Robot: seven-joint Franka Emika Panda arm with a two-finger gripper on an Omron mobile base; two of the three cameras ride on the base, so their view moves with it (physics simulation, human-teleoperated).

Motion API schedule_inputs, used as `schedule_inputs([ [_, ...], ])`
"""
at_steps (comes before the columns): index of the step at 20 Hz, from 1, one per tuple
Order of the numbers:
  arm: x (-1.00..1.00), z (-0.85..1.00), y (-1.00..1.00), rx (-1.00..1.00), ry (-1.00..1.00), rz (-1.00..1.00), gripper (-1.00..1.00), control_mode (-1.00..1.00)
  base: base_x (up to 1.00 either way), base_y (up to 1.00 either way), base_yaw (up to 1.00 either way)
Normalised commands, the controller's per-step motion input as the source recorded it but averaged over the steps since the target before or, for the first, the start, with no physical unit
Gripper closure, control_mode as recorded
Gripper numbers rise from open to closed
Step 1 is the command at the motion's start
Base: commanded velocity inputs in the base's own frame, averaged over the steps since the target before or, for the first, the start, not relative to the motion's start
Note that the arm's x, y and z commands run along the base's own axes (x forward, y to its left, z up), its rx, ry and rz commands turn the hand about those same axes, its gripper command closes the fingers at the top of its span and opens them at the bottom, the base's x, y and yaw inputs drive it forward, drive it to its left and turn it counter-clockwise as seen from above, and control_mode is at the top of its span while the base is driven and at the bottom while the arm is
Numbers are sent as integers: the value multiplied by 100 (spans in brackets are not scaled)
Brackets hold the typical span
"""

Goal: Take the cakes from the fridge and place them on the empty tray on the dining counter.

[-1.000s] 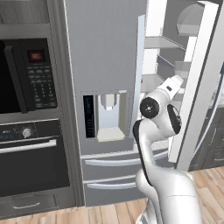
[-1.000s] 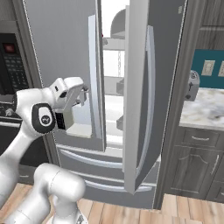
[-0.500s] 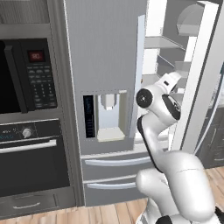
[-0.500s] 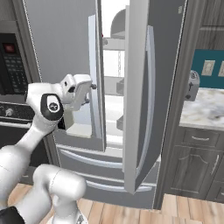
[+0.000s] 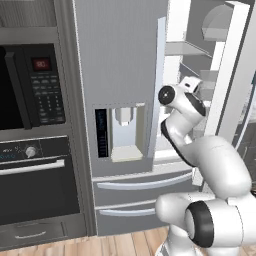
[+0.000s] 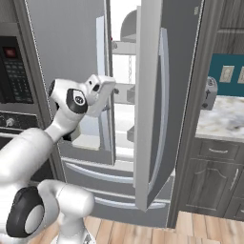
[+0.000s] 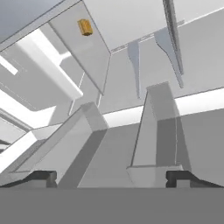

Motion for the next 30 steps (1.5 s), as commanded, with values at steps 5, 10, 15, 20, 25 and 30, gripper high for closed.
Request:
schedule_inputs([
  [5,61,-12,-17,-7,23,-1,-100,-100,0,0,0],
  [10,34,-36,-42,-17,13,-13,-100,-100,0,0,0],
  [15,39,-32,-44,-15,14,-17,-100,-100,0,0,0],
  [20,11,-6,-60,-8,14,-14,-100,-100,0,0,0],
  [25,-52,0,-98,-2,3,-19,-100,-100,0,0,0],
  [30,-64,-2,-100,0,0,-18,-100,-100,0,0,0],
])
